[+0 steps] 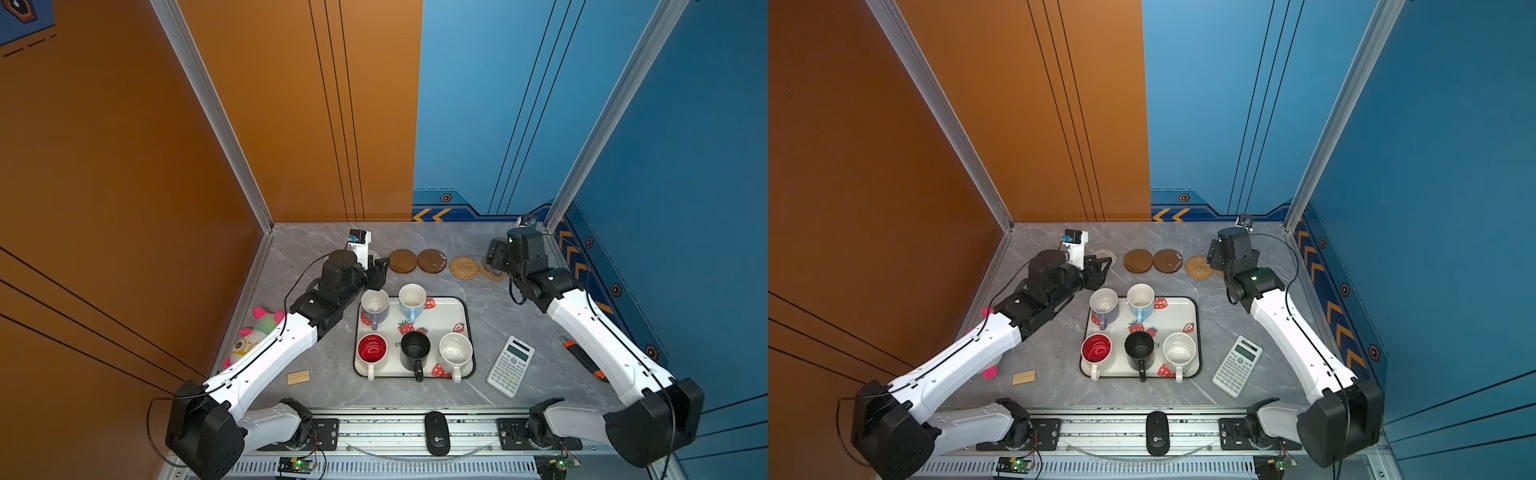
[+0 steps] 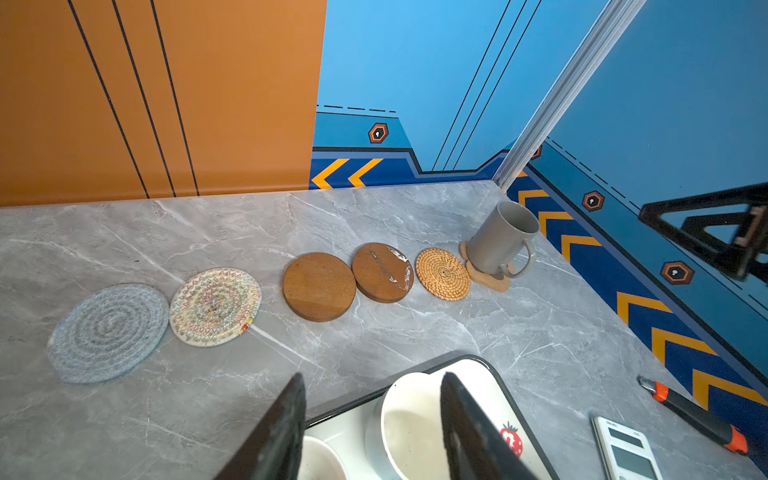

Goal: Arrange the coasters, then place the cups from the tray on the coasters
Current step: 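Raise the right gripper off the mug while the left gripper moves over the tray, then lower the left gripper onto the lilac mug and grasp its rim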

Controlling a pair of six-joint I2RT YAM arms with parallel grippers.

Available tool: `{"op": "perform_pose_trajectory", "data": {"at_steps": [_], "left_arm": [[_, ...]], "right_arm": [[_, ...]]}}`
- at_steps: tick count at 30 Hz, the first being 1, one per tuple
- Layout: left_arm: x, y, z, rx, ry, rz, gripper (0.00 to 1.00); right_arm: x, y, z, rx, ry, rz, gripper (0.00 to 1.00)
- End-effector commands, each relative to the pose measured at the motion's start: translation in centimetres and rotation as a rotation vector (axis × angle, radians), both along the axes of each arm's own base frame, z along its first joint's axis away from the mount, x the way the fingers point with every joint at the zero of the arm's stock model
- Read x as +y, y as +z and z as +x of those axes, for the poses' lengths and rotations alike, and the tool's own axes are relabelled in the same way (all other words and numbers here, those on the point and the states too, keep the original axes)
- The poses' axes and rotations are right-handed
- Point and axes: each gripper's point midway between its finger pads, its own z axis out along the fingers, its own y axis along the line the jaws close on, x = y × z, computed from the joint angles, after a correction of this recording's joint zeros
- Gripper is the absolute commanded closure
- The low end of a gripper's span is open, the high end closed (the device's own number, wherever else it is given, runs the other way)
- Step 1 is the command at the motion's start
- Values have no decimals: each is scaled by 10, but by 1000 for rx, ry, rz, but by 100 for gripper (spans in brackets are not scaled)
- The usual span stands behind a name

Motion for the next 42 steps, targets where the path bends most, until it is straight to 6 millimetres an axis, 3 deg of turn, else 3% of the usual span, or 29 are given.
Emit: {"op": "perform_pose_trajectory", "data": {"at_steps": [1, 8, 11, 13, 19, 24, 28, 33, 42], "left_arm": [[-2, 5, -3, 6, -13, -41, 44], [-9, -8, -7, 78, -38, -12, 39], [-9, -14, -8, 120, -43, 57, 38], [-1, -25, -12, 187, -36, 171, 36], [27, -36, -21, 293, 46, 351, 35], [23, -51, -40, 372, -48, 389, 39], [30, -67, -53, 489, -79, 465, 39], [16, -82, -67, 569, -167, 418, 39], [13, -116, -84, 699, -181, 382, 35]], "right_arm": [[18, 9, -3, -80, -33, 56, 19], [76, 10, 3, -145, 68, 183, 19], [100, 0, -1, -142, 128, 197, 19], [105, -8, -2, -126, 141, 191, 19], [101, -17, -3, -117, 127, 177, 19], [98, -24, -2, -109, 128, 183, 19], [97, -27, -1, -108, 127, 191, 19], [99, -30, 1, -106, 134, 202, 19], [107, -35, 5, -103, 150, 225, 19]]}}
